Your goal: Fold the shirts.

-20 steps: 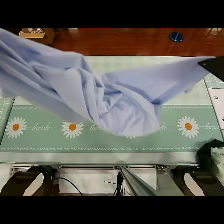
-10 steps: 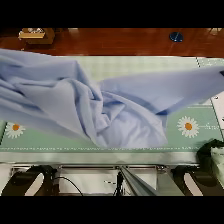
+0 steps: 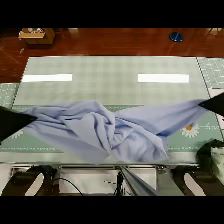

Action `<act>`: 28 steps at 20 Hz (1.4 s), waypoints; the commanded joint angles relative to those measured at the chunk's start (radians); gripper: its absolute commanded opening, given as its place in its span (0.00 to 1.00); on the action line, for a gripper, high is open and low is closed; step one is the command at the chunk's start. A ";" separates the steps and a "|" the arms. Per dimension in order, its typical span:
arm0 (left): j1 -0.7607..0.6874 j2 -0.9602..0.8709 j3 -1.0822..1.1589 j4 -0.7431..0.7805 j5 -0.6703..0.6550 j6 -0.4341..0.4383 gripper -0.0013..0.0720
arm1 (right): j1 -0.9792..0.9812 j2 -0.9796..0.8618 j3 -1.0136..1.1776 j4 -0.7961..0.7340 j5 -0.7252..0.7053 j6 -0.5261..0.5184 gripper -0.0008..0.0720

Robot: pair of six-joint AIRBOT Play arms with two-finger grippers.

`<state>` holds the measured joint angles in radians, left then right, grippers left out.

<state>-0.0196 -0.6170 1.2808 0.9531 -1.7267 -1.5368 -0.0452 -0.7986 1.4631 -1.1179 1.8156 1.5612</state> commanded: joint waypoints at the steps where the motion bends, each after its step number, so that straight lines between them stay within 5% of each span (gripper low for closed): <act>1: 0.000 -0.006 -0.310 -0.002 0.197 0.064 0.05 | 0.002 -0.174 -0.001 -0.017 -0.014 -0.069 0.04; 7: 0.000 -0.086 -0.579 -0.003 0.633 0.209 0.05 | 0.039 -0.530 -0.001 0.013 -0.246 -0.106 0.04; 11: 0.000 -0.221 -0.584 -0.003 0.776 0.295 0.05 | 0.161 -0.690 -0.001 0.030 -0.370 -0.152 0.04; 17: 0.000 -0.476 -0.584 -0.001 0.819 0.326 0.05 | 0.187 -0.739 -0.001 -0.091 -0.594 -0.124 0.04; 28: 0.000 -0.563 -0.583 -0.004 0.822 0.325 0.05 | 0.185 -0.740 -0.001 -0.130 -0.631 -0.076 0.04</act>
<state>-0.0196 -1.1728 0.6975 0.9489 -0.9062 -1.2114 0.1394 -1.5379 1.4624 -1.2579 1.1915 1.4792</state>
